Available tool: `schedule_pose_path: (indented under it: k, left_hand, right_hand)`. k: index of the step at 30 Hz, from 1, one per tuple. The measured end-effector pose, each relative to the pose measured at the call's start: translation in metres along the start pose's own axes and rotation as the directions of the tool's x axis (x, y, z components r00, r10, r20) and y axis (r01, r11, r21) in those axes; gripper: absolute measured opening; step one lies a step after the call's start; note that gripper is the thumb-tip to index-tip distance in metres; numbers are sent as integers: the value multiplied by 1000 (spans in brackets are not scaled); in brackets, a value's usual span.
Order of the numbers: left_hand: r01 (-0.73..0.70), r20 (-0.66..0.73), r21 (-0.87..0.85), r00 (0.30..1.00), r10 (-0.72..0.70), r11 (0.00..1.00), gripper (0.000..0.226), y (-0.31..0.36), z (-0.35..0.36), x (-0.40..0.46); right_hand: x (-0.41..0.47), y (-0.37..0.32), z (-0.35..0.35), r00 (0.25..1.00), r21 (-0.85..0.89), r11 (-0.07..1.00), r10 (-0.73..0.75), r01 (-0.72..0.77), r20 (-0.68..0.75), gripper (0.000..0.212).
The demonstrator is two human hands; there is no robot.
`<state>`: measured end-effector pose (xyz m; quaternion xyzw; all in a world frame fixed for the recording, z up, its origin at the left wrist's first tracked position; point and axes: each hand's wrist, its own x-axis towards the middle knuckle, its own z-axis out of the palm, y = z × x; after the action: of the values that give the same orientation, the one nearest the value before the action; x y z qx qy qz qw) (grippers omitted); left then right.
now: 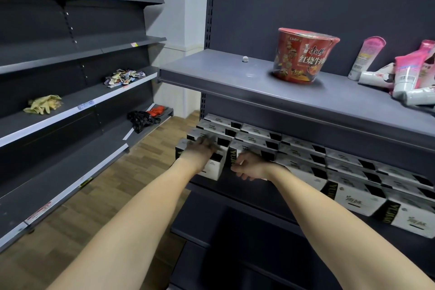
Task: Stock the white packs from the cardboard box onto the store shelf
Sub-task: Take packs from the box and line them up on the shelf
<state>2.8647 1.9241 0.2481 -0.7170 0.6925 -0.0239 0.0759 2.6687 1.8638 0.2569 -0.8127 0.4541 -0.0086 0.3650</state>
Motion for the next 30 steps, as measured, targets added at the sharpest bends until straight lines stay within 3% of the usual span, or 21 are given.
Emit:
schedule_pose_path:
  k: [7, 15, 23, 30]
  left_hand:
    - [32, -50, 7, 998, -32, 999, 89, 14, 9, 19]
    - [-3, -64, -46, 998, 0, 999, 85, 6, 14, 29]
    - [29, -31, -48, 999, -31, 998, 84, 1, 6, 19]
    - [-8, -19, -88, 1000, 6, 996, 77, 15, -4, 8]
  right_hand:
    - [6, 2, 6, 1000, -34, 999, -15, 14, -19, 16]
    - [10, 16, 3, 997, -256, 967, -14, -7, -79, 18]
    - [-7, 16, -1, 998, -274, 961, 11, -26, -56, 28]
    - [-20, 20, -4, 997, -292, 956, 7, -28, -73, 23]
